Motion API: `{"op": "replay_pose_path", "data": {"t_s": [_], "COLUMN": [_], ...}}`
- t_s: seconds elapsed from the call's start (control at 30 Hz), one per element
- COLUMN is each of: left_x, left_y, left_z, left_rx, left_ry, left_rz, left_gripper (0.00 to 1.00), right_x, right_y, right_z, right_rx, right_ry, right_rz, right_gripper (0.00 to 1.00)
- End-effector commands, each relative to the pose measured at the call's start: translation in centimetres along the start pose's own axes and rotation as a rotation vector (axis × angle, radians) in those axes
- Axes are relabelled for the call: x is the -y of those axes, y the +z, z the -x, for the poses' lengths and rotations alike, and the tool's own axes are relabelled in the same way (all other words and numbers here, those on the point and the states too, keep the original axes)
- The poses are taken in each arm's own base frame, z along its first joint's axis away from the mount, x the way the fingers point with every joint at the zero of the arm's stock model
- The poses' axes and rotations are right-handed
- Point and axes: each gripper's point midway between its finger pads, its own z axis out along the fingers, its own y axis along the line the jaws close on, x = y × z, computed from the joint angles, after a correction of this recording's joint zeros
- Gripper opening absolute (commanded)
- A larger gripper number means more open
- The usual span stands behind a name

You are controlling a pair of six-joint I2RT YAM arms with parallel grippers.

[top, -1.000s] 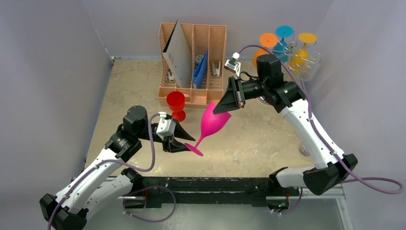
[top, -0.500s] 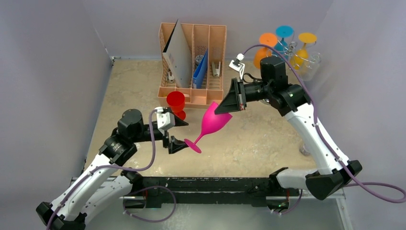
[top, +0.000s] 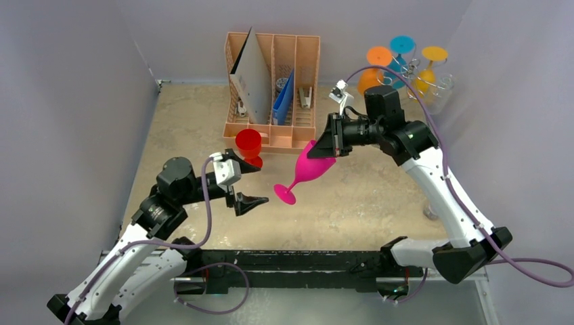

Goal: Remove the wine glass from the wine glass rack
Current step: Place the wine glass at the center of the board.

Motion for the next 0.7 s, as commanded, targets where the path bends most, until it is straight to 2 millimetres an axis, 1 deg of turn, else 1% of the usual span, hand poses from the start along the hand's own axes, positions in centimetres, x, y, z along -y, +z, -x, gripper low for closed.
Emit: {"op": "replay_pose_path", "data": {"t_s": [0.0, 0.07, 0.13, 0.17, 0.2, 0.23, 0.3, 0.37, 0.4, 0.43, 0.5, 0.57, 0.67], "left_x": [-3.9, -6.5, -8.5, -9.4, -10.5, -11.3, -12.2, -12.6, -12.7, -12.7, -13.1, -13.7, -14.9], "left_y": [-1.6, -3.0, -4.6, -5.5, -6.8, -8.0, -9.5, -10.0, -10.0, -10.1, -11.1, -12.2, -12.9], "left_z": [2.1, 1.8, 1.1, 0.8, 0.1, -0.3, -1.9, -2.9, -3.3, -3.5, -4.0, -4.7, -6.7], "left_rx": [0.041, 0.025, -0.007, -0.021, -0.043, -0.071, -0.17, -0.233, -0.251, -0.256, -0.279, -0.297, -0.273], "left_ry": [0.013, -0.042, -0.096, -0.14, -0.21, -0.267, -0.337, -0.378, -0.394, -0.409, -0.43, -0.472, -0.621], "left_rz": [0.268, 0.448, 0.604, 0.689, 0.806, 0.899, 1.02, 1.077, 1.093, 1.105, 1.163, 1.217, 1.194], "left_gripper": [0.81, 0.82, 0.85, 0.93, 0.99, 1.0, 1.0, 1.0, 1.0, 1.0, 1.0, 1.0, 1.0], "right_x": [4.1, 5.2, 5.3, 5.3, 5.5, 5.9, 7.5, 9.1, 9.4, 9.7, 10.0, 9.9, 9.9], "right_y": [-1.0, -1.5, -1.6, -1.5, -1.4, -1.2, -0.8, -0.3, 0.1, 0.4, 1.2, 2.2, 4.1], "right_z": [-0.3, -0.2, 0.0, 0.0, 0.2, 0.2, 0.0, -0.5, -0.9, -0.9, -0.9, -0.4, 0.1], "right_rx": [0.039, 0.044, 0.057, 0.065, 0.076, 0.079, 0.065, 0.014, -0.015, -0.026, -0.036, -0.017, 0.002], "right_ry": [-0.075, -0.104, -0.125, -0.133, -0.15, -0.173, -0.259, -0.33, -0.355, -0.376, -0.428, -0.483, -0.574], "right_rz": [-0.236, -0.3, -0.314, -0.318, -0.333, -0.359, -0.474, -0.577, -0.605, -0.63, -0.662, -0.684, -0.709], "right_gripper": [0.0, 0.0, 0.0, 0.0, 0.0, 0.0, 0.0, 0.0, 0.0, 0.0, 0.0, 0.0, 0.0]}}
